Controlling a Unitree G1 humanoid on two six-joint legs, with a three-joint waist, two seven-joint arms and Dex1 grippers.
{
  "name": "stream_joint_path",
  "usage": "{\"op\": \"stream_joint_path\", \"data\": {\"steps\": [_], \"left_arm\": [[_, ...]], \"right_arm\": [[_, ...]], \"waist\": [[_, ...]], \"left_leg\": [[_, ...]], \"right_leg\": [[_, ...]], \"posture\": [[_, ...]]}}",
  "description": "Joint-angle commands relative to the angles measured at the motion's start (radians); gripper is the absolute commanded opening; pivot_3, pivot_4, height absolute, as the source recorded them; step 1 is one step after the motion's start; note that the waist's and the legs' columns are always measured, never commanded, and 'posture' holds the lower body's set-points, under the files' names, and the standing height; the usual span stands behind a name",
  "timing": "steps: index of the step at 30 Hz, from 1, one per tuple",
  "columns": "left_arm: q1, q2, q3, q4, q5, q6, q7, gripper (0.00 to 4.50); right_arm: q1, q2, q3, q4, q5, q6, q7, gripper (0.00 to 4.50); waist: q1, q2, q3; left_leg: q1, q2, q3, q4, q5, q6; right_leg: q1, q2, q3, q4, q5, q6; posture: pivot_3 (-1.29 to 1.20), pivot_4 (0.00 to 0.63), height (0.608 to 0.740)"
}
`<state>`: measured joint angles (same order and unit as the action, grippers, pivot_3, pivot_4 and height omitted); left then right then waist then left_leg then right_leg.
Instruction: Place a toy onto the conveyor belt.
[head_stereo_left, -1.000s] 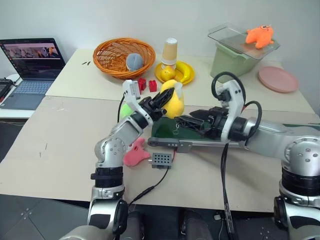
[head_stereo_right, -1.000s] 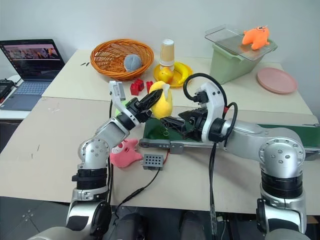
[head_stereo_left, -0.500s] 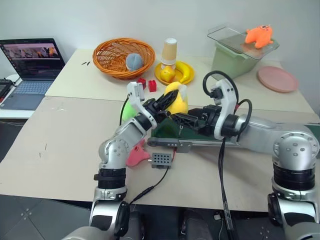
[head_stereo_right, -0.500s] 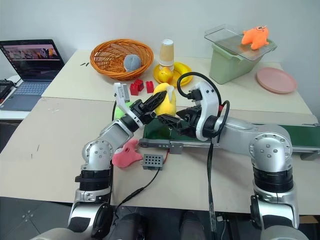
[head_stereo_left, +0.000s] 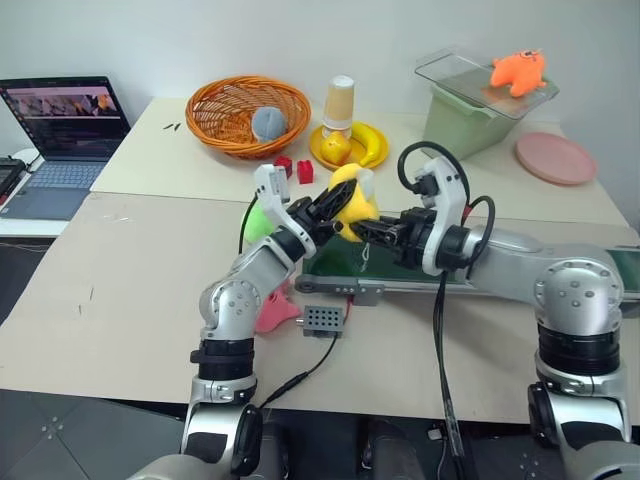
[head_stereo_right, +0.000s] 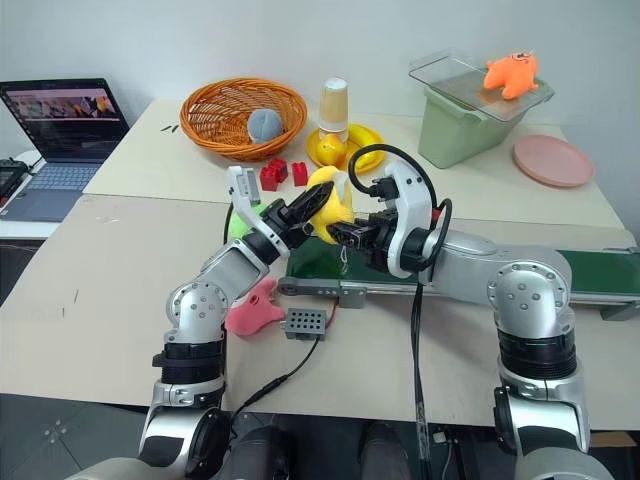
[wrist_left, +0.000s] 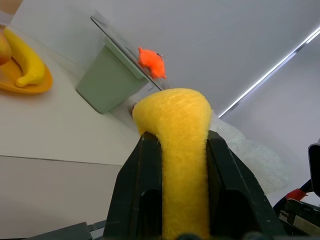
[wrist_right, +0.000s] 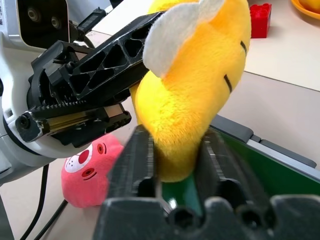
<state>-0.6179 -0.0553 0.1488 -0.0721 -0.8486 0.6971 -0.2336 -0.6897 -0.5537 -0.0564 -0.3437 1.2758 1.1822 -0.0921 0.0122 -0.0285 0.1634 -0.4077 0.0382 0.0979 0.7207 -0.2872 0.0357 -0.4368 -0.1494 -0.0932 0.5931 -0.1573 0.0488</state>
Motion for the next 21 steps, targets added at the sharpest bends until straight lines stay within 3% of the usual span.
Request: {"op": "stream_joint_path", "data": {"steps": [1, 4, 6, 8, 14, 15, 21], "left_arm": [[-0.008, -0.003, 0.002, -0.046, -0.011, -0.011, 0.009, 0.99], [-0.012, -0.001, 0.002, -0.045, -0.008, -0.008, 0.02, 0.99], [-0.016, 0.011, 0.006, -0.048, -0.015, -0.001, 0.014, 1.44], [-0.018, 0.024, 0.008, -0.056, -0.03, 0.01, 0.001, 1.97], [-0.04, 0.078, 0.044, -0.074, -0.092, 0.055, 0.004, 4.28], [-0.051, 0.095, 0.061, -0.077, -0.108, 0.064, 0.005, 4.46], [-0.164, 0.252, 0.227, -0.006, -0.238, 0.105, 0.037, 4.46]], "right_arm": [[-0.024, 0.007, -0.023, -0.021, -0.014, -0.016, 0.024, 0.02], [-0.027, 0.015, -0.027, -0.016, -0.028, -0.015, 0.024, 0.02], [-0.028, 0.021, -0.031, -0.014, -0.035, -0.012, 0.026, 0.0], [-0.029, 0.024, -0.033, -0.012, -0.039, -0.009, 0.03, 0.0], [-0.031, 0.025, -0.032, -0.011, -0.044, -0.002, 0.044, 0.0], [-0.03, 0.023, -0.033, -0.012, -0.045, -0.002, 0.047, 0.0], [-0.043, -0.086, -0.011, -0.049, -0.121, 0.027, 0.115, 0.0]], "waist": [[0.0, 0.0, 0.0], [0.0, 0.0, 0.0], [0.0, 0.0, 0.0], [-0.001, 0.0, 0.0], [-0.001, 0.0, 0.0], [-0.001, 0.0, 0.0], [-0.003, 0.0, 0.0]], "left_leg": [[0.0, 0.0, 0.0, 0.0, 0.0, 0.0], [0.0, 0.0, 0.0, 0.0, 0.0, 0.0], [0.0, 0.0, 0.0, 0.0, 0.0, 0.0], [0.0, 0.0, 0.0, 0.0, 0.0, 0.0], [0.0, 0.0, 0.0, 0.0, 0.0, 0.0], [0.0, 0.0, 0.0, 0.0, 0.0, 0.0], [0.0, 0.0, -0.002, 0.0, 0.0, 0.0]], "right_leg": [[0.0, 0.0, 0.0, 0.0, 0.0, 0.0], [0.0, 0.0, 0.0, 0.0, 0.0, 0.0], [0.0, 0.0, 0.0, 0.0, 0.0, 0.0], [0.0, 0.0, 0.0, 0.0, 0.0, 0.0], [0.0, 0.0, 0.0, 0.0, 0.0, 0.0], [0.0, 0.0, 0.0, 0.0, 0.0, 0.0], [-0.001, 0.0, 0.0, 0.0, 0.0, 0.0]], "posture": [[0.0, 0.15, 0.74], [0.0, 0.15, 0.74], [0.0, 0.15, 0.74], [0.0, 0.15, 0.74], [0.0, 0.15, 0.74], [0.0, 0.15, 0.74], [0.0, 0.15, 0.74]]}}
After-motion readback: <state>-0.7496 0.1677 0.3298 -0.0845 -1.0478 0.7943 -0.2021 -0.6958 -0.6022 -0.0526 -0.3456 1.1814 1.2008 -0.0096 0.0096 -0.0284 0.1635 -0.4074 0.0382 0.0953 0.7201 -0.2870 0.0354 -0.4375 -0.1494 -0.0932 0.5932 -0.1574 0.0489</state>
